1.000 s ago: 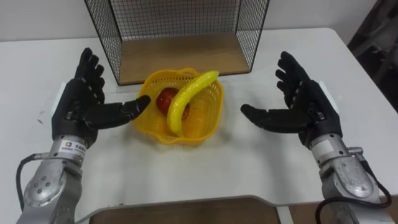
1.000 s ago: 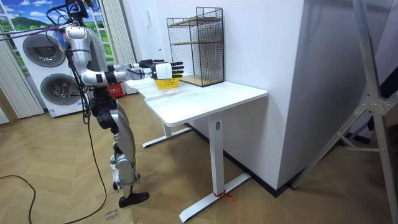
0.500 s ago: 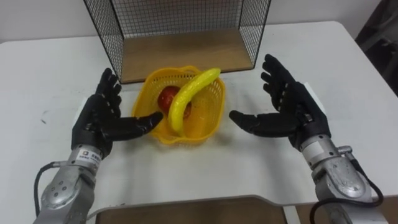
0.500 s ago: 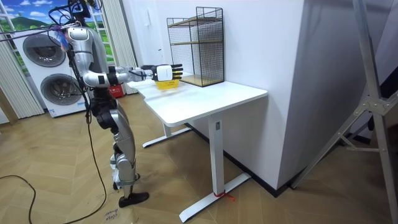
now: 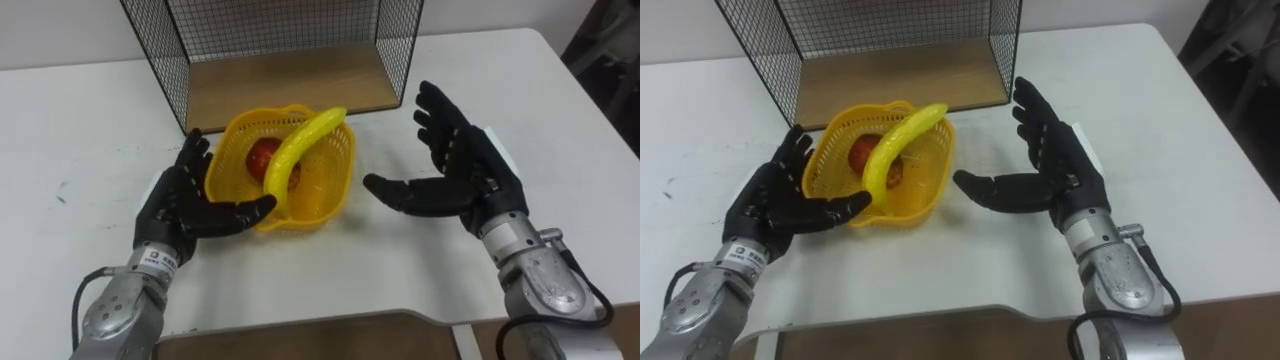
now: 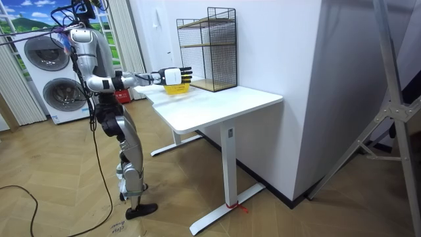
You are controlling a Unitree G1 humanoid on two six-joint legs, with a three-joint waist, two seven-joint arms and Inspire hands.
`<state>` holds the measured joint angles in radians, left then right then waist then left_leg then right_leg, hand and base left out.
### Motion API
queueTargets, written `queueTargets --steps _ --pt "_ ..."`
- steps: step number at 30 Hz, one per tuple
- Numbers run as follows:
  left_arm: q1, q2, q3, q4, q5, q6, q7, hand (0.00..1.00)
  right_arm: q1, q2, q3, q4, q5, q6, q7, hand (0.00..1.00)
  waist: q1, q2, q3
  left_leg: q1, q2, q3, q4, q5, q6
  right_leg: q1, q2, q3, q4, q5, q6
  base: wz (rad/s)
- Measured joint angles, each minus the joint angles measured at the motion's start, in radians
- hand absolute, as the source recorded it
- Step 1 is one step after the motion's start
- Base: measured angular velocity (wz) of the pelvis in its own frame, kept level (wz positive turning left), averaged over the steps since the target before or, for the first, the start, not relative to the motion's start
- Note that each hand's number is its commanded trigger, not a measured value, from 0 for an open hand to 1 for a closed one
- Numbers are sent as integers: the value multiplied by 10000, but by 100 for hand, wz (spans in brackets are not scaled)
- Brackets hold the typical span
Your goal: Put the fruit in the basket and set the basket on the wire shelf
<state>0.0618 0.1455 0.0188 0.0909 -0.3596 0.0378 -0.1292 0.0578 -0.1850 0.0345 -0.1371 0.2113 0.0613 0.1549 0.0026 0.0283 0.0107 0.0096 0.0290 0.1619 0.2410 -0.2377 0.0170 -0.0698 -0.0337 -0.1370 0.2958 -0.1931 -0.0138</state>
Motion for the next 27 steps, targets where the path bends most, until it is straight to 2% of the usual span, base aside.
queueTargets --steps 5,14,27 --pt "0 -5 -109 14 3 0 -98 0 0 223 66 0 -164 0 103 0 -1 -63 4 15 0 -1 -13 0 -1 25 8 -5 -30 4 -6 0" --pt "-1 -9 -131 14 0 -1 -174 0 0 350 128 1 -163 0 325 0 -1 -107 28 14 -3 -3 -27 0 0 37 21 -11 -62 5 -3 0" --pt "-3 -193 -130 13 -4 2 -189 0 1 439 224 108 242 0 756 0 21 -96 28 32 38 -12 3 0 -1 76 33 -8 -71 32 -24 0"
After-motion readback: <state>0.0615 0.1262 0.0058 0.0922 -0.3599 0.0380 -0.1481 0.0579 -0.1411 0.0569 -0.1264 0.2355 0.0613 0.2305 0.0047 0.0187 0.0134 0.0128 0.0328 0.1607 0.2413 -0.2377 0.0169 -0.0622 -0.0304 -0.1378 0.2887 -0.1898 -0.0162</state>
